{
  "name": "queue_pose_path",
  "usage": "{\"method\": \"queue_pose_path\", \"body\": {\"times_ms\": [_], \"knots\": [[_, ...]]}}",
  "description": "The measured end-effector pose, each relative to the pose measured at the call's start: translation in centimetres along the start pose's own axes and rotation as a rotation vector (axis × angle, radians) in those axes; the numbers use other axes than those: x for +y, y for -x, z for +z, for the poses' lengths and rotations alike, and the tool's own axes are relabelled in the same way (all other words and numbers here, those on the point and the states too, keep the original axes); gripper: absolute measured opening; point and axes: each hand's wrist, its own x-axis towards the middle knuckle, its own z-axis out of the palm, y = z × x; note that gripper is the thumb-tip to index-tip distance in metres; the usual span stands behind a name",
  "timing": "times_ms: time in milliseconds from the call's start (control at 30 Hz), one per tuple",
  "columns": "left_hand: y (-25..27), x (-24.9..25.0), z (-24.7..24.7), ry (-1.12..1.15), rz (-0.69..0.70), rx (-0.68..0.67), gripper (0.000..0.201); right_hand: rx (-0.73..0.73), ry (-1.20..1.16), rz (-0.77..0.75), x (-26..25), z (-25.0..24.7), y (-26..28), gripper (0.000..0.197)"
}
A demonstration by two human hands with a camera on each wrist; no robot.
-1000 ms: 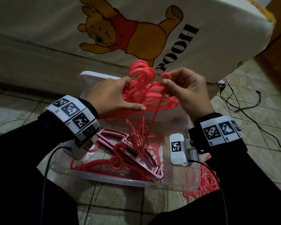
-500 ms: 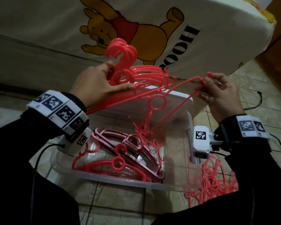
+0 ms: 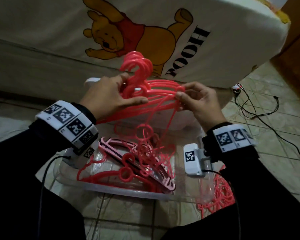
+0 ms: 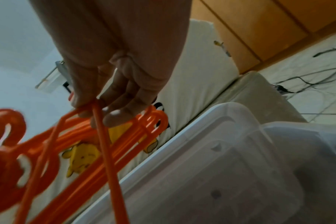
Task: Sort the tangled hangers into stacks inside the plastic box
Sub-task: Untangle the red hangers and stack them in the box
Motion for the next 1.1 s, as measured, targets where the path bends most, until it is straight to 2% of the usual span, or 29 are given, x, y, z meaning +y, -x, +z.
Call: {"method": "queue_pose_path", "body": {"times_ms": [133, 200, 300, 433, 600, 767, 833, 900, 933, 1000, 1067, 1100], "knots": [[-0.4, 0.3, 0.2, 0.044, -0.027, 0.042, 0.078, -0.053, 0.162, -0.013, 0.4, 2.3, 0.5, 0.014], [-0.6, 0.2, -0.1, 0.036, -0.031, 0.094, 0.077, -0.038, 0.138, 0.008, 0.2, 2.1, 0.3, 0.015], [-0.6, -0.3, -1.0, 0.013, -0.037, 0.124, 0.081, 0.086, -0.018, 0.061, -0.8, 0.0, -0.6, 0.013], [-0.5, -0.7, -1.3, 0.016, -0.03, 0.069, 0.089, 0.288, -0.252, 0.091, -1.4, -2.9, -1.0, 0.006], [0.0, -0.2, -0.5, 0.071, -0.021, -0.039, 0.069, 0.358, -0.35, 0.18, -0.6, -3.0, -1.0, 0.007], [-0.3, -0.3, 0.5, -0.044, 0.004, -0.008, 0.029, 0.367, -0.385, 0.223, 0.2, -2.0, -1.0, 0.009], [-0.5, -0.5, 0.6, -0.079, 0.004, 0.013, 0.028, 0.418, -0.253, 0.239, 0.7, -2.0, -1.1, 0.024], [-0.6, -0.6, 0.9, -0.113, -0.004, 0.029, 0.028, 0.468, 0.12, 0.182, 1.1, -1.6, -1.0, 0.035], [-0.7, -0.7, 1.0, -0.131, -0.008, 0.036, 0.028, 0.436, 0.311, 0.108, 1.2, -1.1, -0.7, 0.033], [-0.6, -0.7, 1.2, -0.166, -0.007, 0.055, 0.03, 0.207, 0.544, -0.023, 1.1, 0.4, 0.2, 0.022], [-0.6, -0.7, 1.4, -0.198, -0.007, 0.064, 0.038, -0.043, 0.592, -0.047, 1.2, 2.5, 1.3, 0.015], [-0.5, -0.7, 1.5, -0.199, -0.011, 0.06, 0.043, -0.112, 0.587, -0.032, 1.5, 3.4, 1.7, 0.014]]}}
